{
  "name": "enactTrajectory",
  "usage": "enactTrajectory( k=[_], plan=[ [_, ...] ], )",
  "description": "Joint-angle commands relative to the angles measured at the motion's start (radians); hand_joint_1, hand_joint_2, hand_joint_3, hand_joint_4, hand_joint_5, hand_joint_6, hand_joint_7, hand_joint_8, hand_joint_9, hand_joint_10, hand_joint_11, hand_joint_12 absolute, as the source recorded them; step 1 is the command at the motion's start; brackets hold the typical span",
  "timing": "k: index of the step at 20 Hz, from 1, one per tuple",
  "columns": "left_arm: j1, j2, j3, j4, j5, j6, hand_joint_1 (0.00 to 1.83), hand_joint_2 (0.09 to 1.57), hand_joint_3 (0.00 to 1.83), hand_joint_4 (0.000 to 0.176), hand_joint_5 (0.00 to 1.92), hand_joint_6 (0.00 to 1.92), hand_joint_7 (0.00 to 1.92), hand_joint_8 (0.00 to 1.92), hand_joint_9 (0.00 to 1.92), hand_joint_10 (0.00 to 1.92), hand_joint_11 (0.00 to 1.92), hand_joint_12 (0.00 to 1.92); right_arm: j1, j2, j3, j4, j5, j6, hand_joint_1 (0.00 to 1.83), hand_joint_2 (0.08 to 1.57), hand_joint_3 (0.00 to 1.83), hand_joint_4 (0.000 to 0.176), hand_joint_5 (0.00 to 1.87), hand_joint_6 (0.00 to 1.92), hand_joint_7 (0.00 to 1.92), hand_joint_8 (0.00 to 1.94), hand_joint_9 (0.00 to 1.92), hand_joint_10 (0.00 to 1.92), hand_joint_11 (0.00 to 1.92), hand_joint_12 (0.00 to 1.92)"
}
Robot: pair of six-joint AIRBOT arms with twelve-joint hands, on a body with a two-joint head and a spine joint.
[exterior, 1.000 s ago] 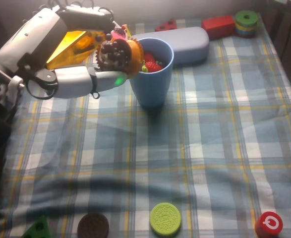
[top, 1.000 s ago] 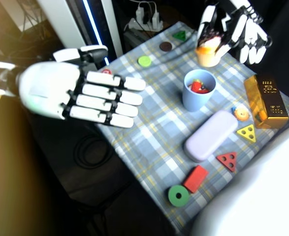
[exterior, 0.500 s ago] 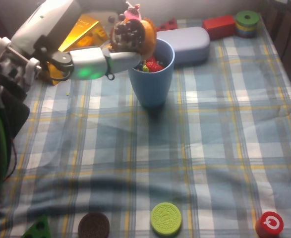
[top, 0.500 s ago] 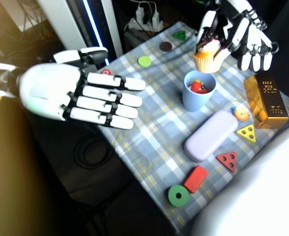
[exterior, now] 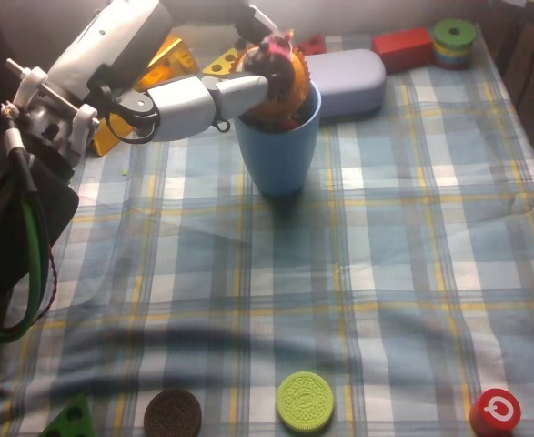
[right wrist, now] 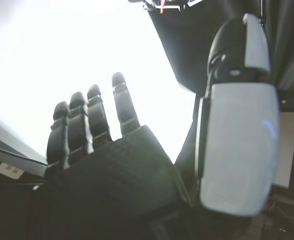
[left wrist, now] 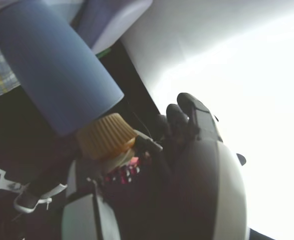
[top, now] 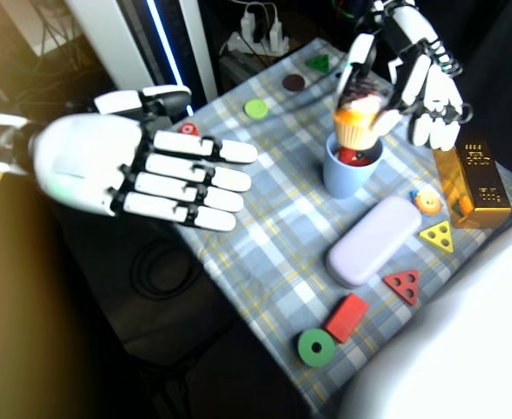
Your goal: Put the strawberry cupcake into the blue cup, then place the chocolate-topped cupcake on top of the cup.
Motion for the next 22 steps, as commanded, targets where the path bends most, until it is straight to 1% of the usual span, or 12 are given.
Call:
enactTrajectory(
  k=[1, 2, 3, 8, 11, 12, 13, 15, 16, 19, 20, 22],
  plan=[
    [-0.013, -0.003, 0.003, 0.026, -0.115, -0.009, 0.90, 1.13, 0.00, 0.021, 0.72, 0.51, 0.49, 0.00, 0.39, 0.00, 0.13, 0.49, 0.006, 0.001, 0.003, 0.034, 0.127, 0.014, 0.00, 0.86, 0.00, 0.087, 0.00, 0.00, 0.00, 0.00, 0.00, 0.00, 0.00, 0.00],
    [-0.013, -0.003, 0.002, 0.026, -0.115, -0.009, 0.87, 1.11, 0.00, 0.000, 0.73, 0.17, 0.47, 0.01, 0.39, 0.00, 0.14, 0.50, 0.006, 0.001, 0.003, 0.034, 0.127, 0.014, 0.00, 0.87, 0.00, 0.085, 0.00, 0.00, 0.00, 0.00, 0.00, 0.00, 0.00, 0.00],
    [-0.013, -0.003, 0.002, 0.026, -0.114, -0.009, 0.86, 1.10, 0.00, 0.000, 0.76, 0.05, 0.47, 0.00, 0.37, 0.00, 0.14, 0.50, 0.006, -0.001, 0.004, 0.034, 0.127, 0.014, 0.00, 0.87, 0.00, 0.076, 0.00, 0.00, 0.00, 0.00, 0.00, 0.00, 0.00, 0.00],
    [-0.021, 0.003, -0.007, 0.039, -0.113, -0.009, 0.83, 1.02, 0.00, 0.000, 0.81, 0.01, 0.50, 0.00, 0.41, 0.00, 0.14, 0.53, 0.006, -0.007, 0.009, 0.034, 0.127, 0.017, 0.00, 0.87, 0.00, 0.097, 0.00, 0.00, 0.00, 0.00, 0.00, 0.00, 0.00, 0.00],
    [-0.023, 0.017, -0.023, 0.051, -0.120, -0.009, 0.77, 0.94, 0.00, 0.114, 0.66, 0.00, 0.46, 0.00, 0.35, 0.00, 0.08, 0.48, 0.004, -0.010, 0.012, 0.034, 0.127, 0.019, 0.00, 0.87, 0.00, 0.078, 0.00, 0.00, 0.00, 0.00, 0.00, 0.00, 0.00, 0.00],
    [-0.023, 0.027, -0.031, 0.053, -0.126, -0.009, 0.75, 0.91, 0.00, 0.097, 0.56, 0.00, 0.45, 0.00, 0.36, 0.00, 0.09, 0.48, 0.004, -0.012, 0.014, 0.034, 0.127, 0.022, 0.00, 0.87, 0.00, 0.071, 0.00, 0.00, 0.00, 0.00, 0.00, 0.00, 0.00, 0.00],
    [-0.022, 0.039, -0.042, 0.058, -0.137, -0.009, 0.69, 0.91, 0.00, 0.109, 0.48, 0.00, 0.44, 0.00, 0.36, 0.01, 0.10, 0.48, 0.004, -0.013, 0.015, 0.036, 0.127, 0.022, 0.00, 0.87, 0.00, 0.070, 0.00, 0.00, 0.00, 0.00, 0.00, 0.00, 0.00, 0.00],
    [-0.017, 0.087, -0.082, 0.084, -0.168, -0.009, 0.35, 0.86, 0.00, 0.166, 0.20, 0.00, 0.33, 0.00, 0.32, 0.00, 0.03, 0.45, 0.004, -0.011, 0.016, 0.045, 0.128, 0.022, 0.00, 0.89, 0.01, 0.068, 0.00, 0.00, 0.00, 0.00, 0.00, 0.00, 0.00, 0.00],
    [-0.014, 0.109, -0.097, 0.090, -0.175, -0.008, 0.37, 0.89, 0.00, 0.146, 0.12, 0.00, 0.27, 0.00, 0.26, 0.00, 0.01, 0.45, 0.005, -0.008, 0.017, 0.049, 0.132, 0.022, 0.00, 0.90, 0.01, 0.061, 0.00, 0.00, 0.00, 0.00, 0.00, 0.00, 0.00, 0.00],
    [0.022, 0.194, -0.134, 0.078, -0.172, -0.008, 0.14, 0.85, 0.00, 0.172, 0.00, 0.00, 0.02, 0.00, 0.03, 0.01, 0.00, 0.30, 0.005, 0.000, 0.017, 0.066, 0.157, 0.012, 0.00, 0.88, 0.00, 0.062, 0.00, 0.00, 0.00, 0.00, 0.00, 0.00, 0.00, 0.00],
    [0.052, 0.222, -0.146, 0.057, -0.173, -0.008, 0.05, 0.86, 0.00, 0.159, 0.00, 0.00, 0.00, 0.00, 0.01, 0.00, 0.00, 0.06, 0.005, -0.001, 0.017, 0.072, 0.160, 0.005, 0.00, 0.88, 0.00, 0.074, 0.00, 0.00, 0.00, 0.00, 0.00, 0.00, 0.00, 0.00],
    [0.135, 0.262, -0.172, -0.016, -0.206, -0.009, 0.00, 0.81, 0.00, 0.133, 0.00, 0.00, 0.00, 0.00, 0.00, 0.00, 0.00, 0.00, 0.003, 0.000, 0.012, 0.084, 0.162, -0.002, 0.00, 0.89, 0.00, 0.073, 0.00, 0.00, 0.00, 0.00, 0.00, 0.00, 0.00, 0.00]
  ],
)
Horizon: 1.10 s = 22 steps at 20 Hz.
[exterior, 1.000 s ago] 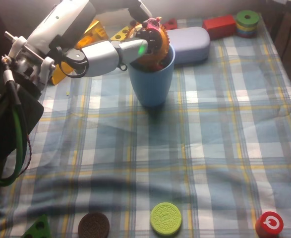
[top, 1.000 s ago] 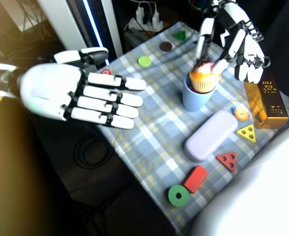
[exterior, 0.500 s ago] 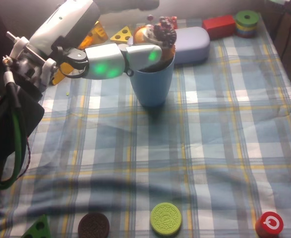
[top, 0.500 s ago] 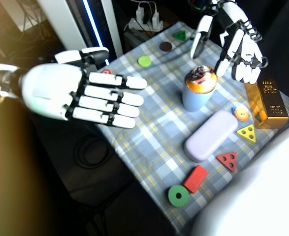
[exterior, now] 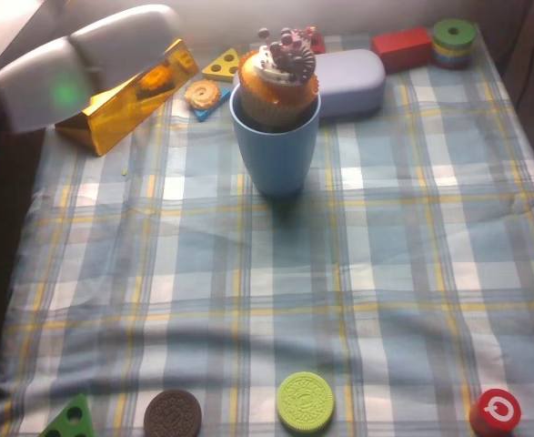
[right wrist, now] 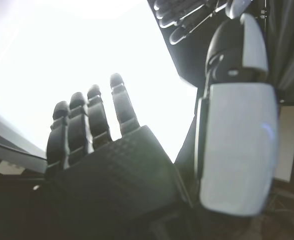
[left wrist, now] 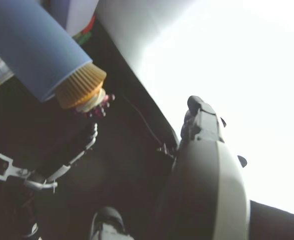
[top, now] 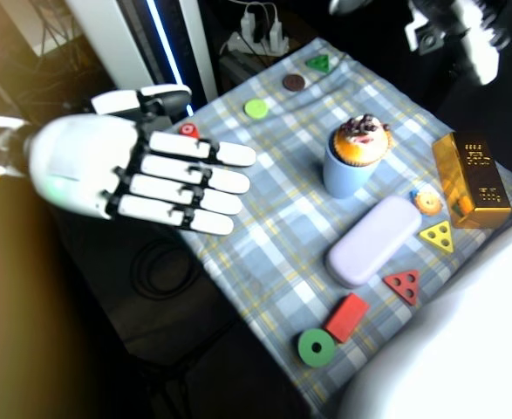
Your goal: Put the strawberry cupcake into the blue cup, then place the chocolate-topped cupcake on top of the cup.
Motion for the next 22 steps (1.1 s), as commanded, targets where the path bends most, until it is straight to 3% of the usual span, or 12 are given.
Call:
enactTrajectory(
  k=[1, 3, 4, 8, 11, 14, 16, 17, 19, 20, 21, 22],
  plan=[
    [0.022, 0.011, -0.015, -0.014, -0.164, -0.003, 0.00, 0.83, 0.00, 0.116, 0.00, 0.00, 0.00, 0.00, 0.00, 0.00, 0.00, 0.00, -0.001, 0.006, -0.005, 0.036, 0.123, 0.003, 0.00, 0.89, 0.00, 0.086, 0.00, 0.00, 0.00, 0.00, 0.00, 0.00, 0.00, 0.00],
    [0.103, 0.032, -0.043, -0.085, -0.234, -0.003, 0.00, 0.86, 0.00, 0.073, 0.00, 0.00, 0.00, 0.00, 0.00, 0.00, 0.00, 0.00, -0.021, 0.011, -0.016, 0.057, 0.128, -0.029, 0.00, 0.89, 0.00, 0.090, 0.00, 0.00, 0.00, 0.00, 0.00, 0.00, 0.00, 0.00],
    [0.137, 0.041, -0.056, -0.119, -0.267, -0.002, 0.00, 0.88, 0.01, 0.104, 0.00, 0.00, 0.00, 0.00, 0.00, 0.00, 0.00, 0.00, -0.033, 0.015, -0.028, 0.076, 0.129, -0.059, 0.00, 0.89, 0.00, 0.087, 0.00, 0.00, 0.00, 0.00, 0.00, 0.00, 0.00, 0.00],
    [0.295, 0.054, -0.129, -0.248, -0.413, 0.047, 0.00, 0.87, 0.01, 0.122, 0.00, 0.00, 0.00, 0.00, 0.00, 0.00, 0.00, 0.00, -0.127, 0.020, -0.094, 0.216, 0.239, -0.234, 0.00, 0.87, 0.00, 0.125, 0.00, 0.00, 0.00, 0.00, 0.00, 0.00, 0.00, 0.00],
    [0.357, 0.017, -0.203, -0.331, -0.574, 0.215, 0.00, 0.88, 0.01, 0.102, 0.00, 0.00, 0.00, 0.00, 0.00, 0.00, 0.00, 0.00, -0.248, 0.000, -0.127, 0.316, 0.408, -0.256, 0.00, 0.85, 0.00, 0.101, 0.00, 0.00, 0.00, 0.00, 0.00, 0.00, 0.00, 0.00],
    [0.389, -0.028, -0.224, -0.359, -0.683, 0.218, 0.00, 0.86, 0.00, 0.093, 0.00, 0.00, 0.00, 0.00, 0.00, 0.00, 0.00, 0.00, -0.381, -0.051, -0.130, 0.433, 0.569, -0.260, 0.00, 0.86, 0.00, 0.102, 0.00, 0.00, 0.00, 0.00, 0.00, 0.00, 0.00, 0.00],
    [0.386, -0.032, -0.224, -0.342, -0.684, 0.220, 0.00, 0.85, 0.00, 0.107, 0.00, 0.00, 0.00, 0.00, 0.00, 0.00, 0.00, 0.00, -0.407, -0.077, -0.128, 0.469, 0.633, -0.260, 0.00, 0.82, 0.00, 0.099, 0.00, 0.00, 0.00, 0.00, 0.00, 0.00, 0.00, 0.00],
    [0.386, -0.037, -0.217, -0.338, -0.684, 0.225, 0.00, 0.83, 0.00, 0.140, 0.00, 0.00, 0.00, 0.00, 0.00, 0.00, 0.00, 0.00, -0.416, -0.102, -0.119, 0.487, 0.667, -0.260, 0.00, 0.83, 0.00, 0.088, 0.00, 0.00, 0.00, 0.00, 0.00, 0.00, 0.00, 0.00],
    [0.387, -0.053, -0.203, -0.341, -0.684, 0.227, 0.00, 0.84, 0.00, 0.108, 0.01, 0.00, 0.00, 0.00, 0.00, 0.00, 0.00, 0.00, -0.406, -0.154, -0.099, 0.516, 0.704, -0.260, 0.00, 0.87, 0.00, 0.074, 0.00, 0.00, 0.00, 0.00, 0.00, 0.00, 0.00, 0.00],
    [0.385, -0.063, -0.203, -0.343, -0.684, 0.227, 0.00, 0.80, 0.00, 0.135, 0.00, 0.00, 0.00, 0.00, 0.00, 0.00, 0.00, 0.00, -0.406, -0.164, -0.097, 0.526, 0.716, -0.260, 0.00, 0.83, 0.00, 0.086, 0.00, 0.00, 0.00, 0.00, 0.00, 0.00, 0.00, 0.00],
    [0.379, -0.073, -0.205, -0.344, -0.684, 0.232, 0.00, 0.87, 0.01, 0.086, 0.01, 0.00, 0.00, 0.00, 0.00, 0.00, 0.00, 0.00, -0.405, -0.168, -0.101, 0.541, 0.720, -0.260, 0.00, 0.85, 0.00, 0.037, 0.00, 0.00, 0.00, 0.00, 0.00, 0.00, 0.00, 0.00],
    [0.375, -0.078, -0.206, -0.344, -0.684, 0.239, 0.00, 0.91, 0.01, 0.061, 0.00, 0.00, 0.00, 0.00, 0.00, 0.00, 0.00, 0.00, -0.401, -0.173, -0.101, 0.546, 0.720, -0.260, 0.00, 0.87, 0.01, 0.029, 0.00, 0.00, 0.00, 0.00, 0.00, 0.00, 0.00, 0.00]
  ],
)
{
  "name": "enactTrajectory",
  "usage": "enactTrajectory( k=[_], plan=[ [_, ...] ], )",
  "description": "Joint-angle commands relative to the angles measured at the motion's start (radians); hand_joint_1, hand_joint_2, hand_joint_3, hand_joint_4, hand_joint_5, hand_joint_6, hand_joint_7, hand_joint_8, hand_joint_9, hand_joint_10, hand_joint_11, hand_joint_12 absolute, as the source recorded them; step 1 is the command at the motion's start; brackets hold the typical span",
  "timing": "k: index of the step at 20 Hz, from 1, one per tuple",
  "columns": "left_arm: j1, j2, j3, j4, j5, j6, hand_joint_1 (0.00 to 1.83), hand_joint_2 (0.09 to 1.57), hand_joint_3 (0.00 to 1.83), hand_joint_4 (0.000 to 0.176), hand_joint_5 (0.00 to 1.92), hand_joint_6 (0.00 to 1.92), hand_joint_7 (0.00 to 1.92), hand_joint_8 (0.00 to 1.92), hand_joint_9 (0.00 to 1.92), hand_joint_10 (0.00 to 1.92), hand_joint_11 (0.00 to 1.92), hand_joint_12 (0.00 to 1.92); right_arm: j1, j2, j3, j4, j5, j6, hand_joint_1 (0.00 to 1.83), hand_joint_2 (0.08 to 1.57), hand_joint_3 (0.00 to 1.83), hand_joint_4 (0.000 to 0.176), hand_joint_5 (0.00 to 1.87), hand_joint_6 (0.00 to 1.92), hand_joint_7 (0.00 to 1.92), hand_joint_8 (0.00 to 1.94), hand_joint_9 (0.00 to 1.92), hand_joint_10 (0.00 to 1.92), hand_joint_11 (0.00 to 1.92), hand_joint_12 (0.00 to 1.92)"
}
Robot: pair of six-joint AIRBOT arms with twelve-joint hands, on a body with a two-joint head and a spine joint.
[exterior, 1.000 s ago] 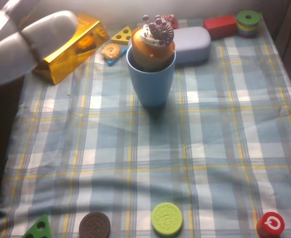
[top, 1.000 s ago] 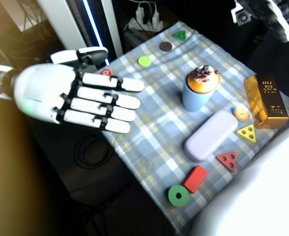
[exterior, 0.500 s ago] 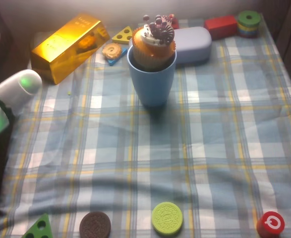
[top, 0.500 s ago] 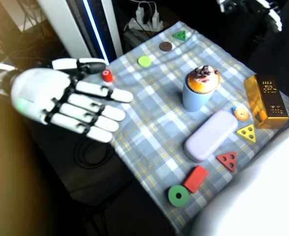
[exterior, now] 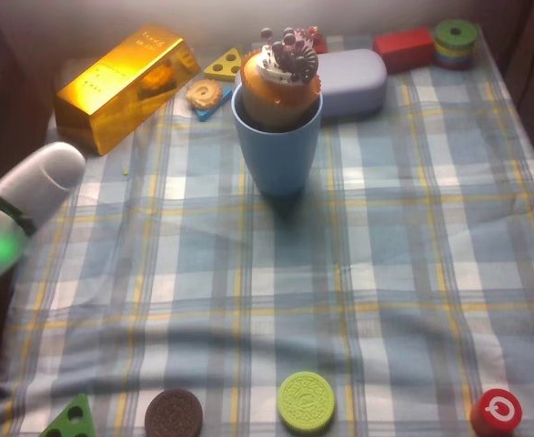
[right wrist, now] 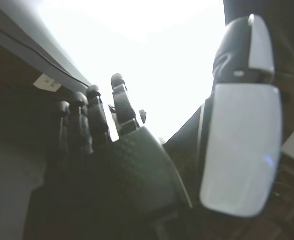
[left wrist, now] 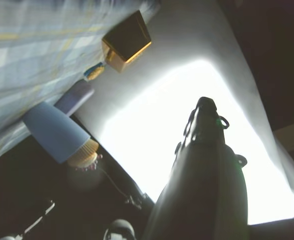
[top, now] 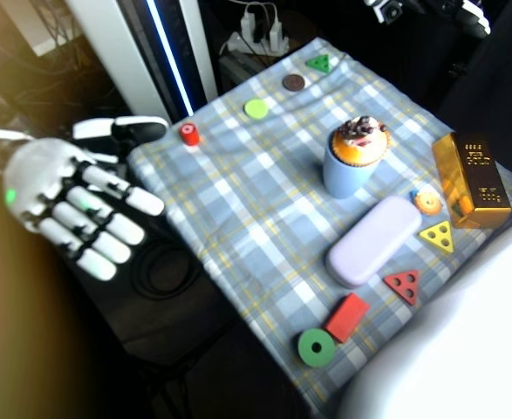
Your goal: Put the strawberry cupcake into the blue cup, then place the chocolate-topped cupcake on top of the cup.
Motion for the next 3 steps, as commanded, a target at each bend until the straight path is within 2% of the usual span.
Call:
enactTrajectory(
  k=[1, 2, 3],
  plan=[
    [-0.015, -0.007, 0.009, 0.044, -0.127, 0.005, 0.00, 0.91, 0.00, 0.059, 0.00, 0.00, 0.00, 0.00, 0.00, 0.00, 0.00, 0.00, 0.016, -0.005, 0.004, 0.020, 0.137, 0.005, 0.00, 0.88, 0.01, 0.029, 0.00, 0.00, 0.00, 0.00, 0.00, 0.00, 0.00, 0.00],
    [-0.028, -0.023, 0.013, 0.044, -0.127, 0.031, 0.00, 0.93, 0.01, 0.060, 0.00, 0.00, 0.00, 0.00, 0.00, 0.00, 0.00, 0.00, 0.022, -0.017, 0.004, 0.035, 0.137, 0.005, 0.06, 0.91, 0.02, 0.017, 0.00, 0.00, 0.00, 0.00, 0.00, 0.00, 0.00, 0.00],
    [-0.052, -0.044, 0.016, 0.049, -0.127, 0.080, 0.00, 0.92, 0.00, 0.089, 0.00, 0.00, 0.00, 0.00, 0.00, 0.00, 0.00, 0.00, 0.034, -0.030, 0.006, 0.039, 0.137, 0.005, 0.11, 0.91, 0.02, 0.039, 0.00, 0.00, 0.00, 0.00, 0.00, 0.00, 0.00, 0.00]
  ],
)
